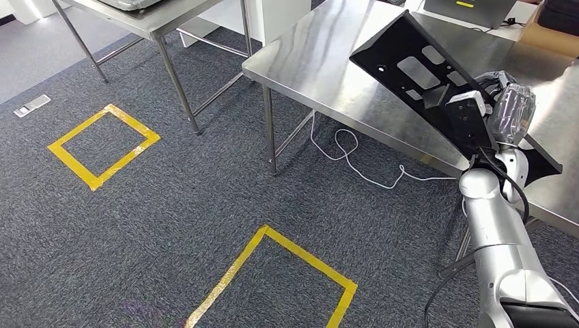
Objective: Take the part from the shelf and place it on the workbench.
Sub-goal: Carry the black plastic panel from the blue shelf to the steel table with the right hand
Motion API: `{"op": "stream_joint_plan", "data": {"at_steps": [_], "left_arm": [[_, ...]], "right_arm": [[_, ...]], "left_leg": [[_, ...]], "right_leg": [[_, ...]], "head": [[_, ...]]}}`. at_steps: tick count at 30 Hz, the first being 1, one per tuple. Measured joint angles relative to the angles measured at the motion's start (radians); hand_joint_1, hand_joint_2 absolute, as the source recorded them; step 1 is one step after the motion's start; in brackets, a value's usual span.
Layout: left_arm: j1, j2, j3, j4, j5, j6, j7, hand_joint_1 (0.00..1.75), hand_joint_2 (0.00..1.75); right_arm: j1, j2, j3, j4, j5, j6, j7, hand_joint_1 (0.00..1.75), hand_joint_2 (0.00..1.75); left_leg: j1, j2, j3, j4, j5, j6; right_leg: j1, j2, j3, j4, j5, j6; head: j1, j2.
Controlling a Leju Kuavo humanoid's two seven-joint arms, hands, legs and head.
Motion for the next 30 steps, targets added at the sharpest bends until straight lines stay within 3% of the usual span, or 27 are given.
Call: {"op": "stream_joint_plan", "data": {"at_steps": [12,16,20,23,25,27,29,30], "left_arm": [[0.000,0.000,0.003,0.000,-0.002,-0.009,-0.019,0.00,0.00],[0.000,0.000,0.006,0.000,-0.007,-0.004,-0.019,0.00,0.00],[-0.001,0.000,0.014,0.000,-0.024,-0.040,-0.048,0.00,0.00],[-0.004,0.002,0.014,0.000,-0.038,-0.072,-0.061,0.00,0.00],[-0.006,0.000,0.014,0.000,-0.047,-0.082,-0.060,0.00,0.00],[-0.007,-0.003,0.014,0.000,-0.052,-0.090,-0.057,0.00,0.00],[-0.008,-0.006,0.014,0.000,-0.054,-0.096,-0.054,0.00,0.00],[-0.008,-0.008,0.014,0.001,-0.054,-0.098,-0.053,0.00,0.00]], "right_arm": [[0.002,-0.001,0.003,-0.002,0.005,-0.001,0.021,1.75,1.75],[-0.012,-0.014,0.025,-0.002,0.091,-0.051,0.045,1.75,1.75],[-0.085,-0.039,0.061,0.002,0.200,-0.082,0.090,1.75,1.75],[-0.144,-0.067,0.088,-0.002,0.229,-0.056,0.136,1.75,1.75],[-0.157,-0.091,0.095,-0.013,0.212,-0.044,0.150,1.75,1.75],[-0.154,-0.119,0.096,-0.025,0.184,-0.037,0.147,1.75,1.75],[-0.136,-0.150,0.093,-0.038,0.152,-0.027,0.140,1.75,1.75],[-0.121,-0.165,0.090,-0.045,0.136,-0.021,0.137,1.75,1.75]], "left_leg": [[-0.007,-0.001,-0.003,0.003,0.000,0.001],[-0.009,-0.001,-0.004,0.003,0.000,0.002],[-0.011,-0.001,-0.006,0.003,0.001,0.004],[-0.010,-0.002,-0.007,0.004,0.001,0.016],[0.002,-0.001,0.006,-0.023,0.015,0.029],[0.013,0.000,0.021,-0.050,0.029,0.038],[0.016,0.000,0.023,-0.054,0.031,0.040],[0.018,-0.001,0.023,-0.054,0.030,0.038]], "right_leg": [[0.000,0.000,0.000,0.000,0.001,0.001],[0.000,0.000,-0.001,0.000,0.002,0.003],[-0.002,0.000,-0.003,0.000,0.003,0.005],[-0.018,-0.003,0.001,-0.011,0.010,0.015],[-0.014,-0.003,0.002,-0.013,0.007,0.020],[-0.009,0.001,-0.030,0.053,-0.028,0.014],[-0.012,0.006,-0.097,0.189,-0.079,0.011],[-0.014,0.008,-0.124,0.242,-0.094,0.015]], "head": [[0.000,0.000],[0.000,0.000],[0.000,0.000],[-0.003,0.000],[-0.003,0.000],[0.001,0.000],[0.001,0.000],[0.001,0.000]]}}
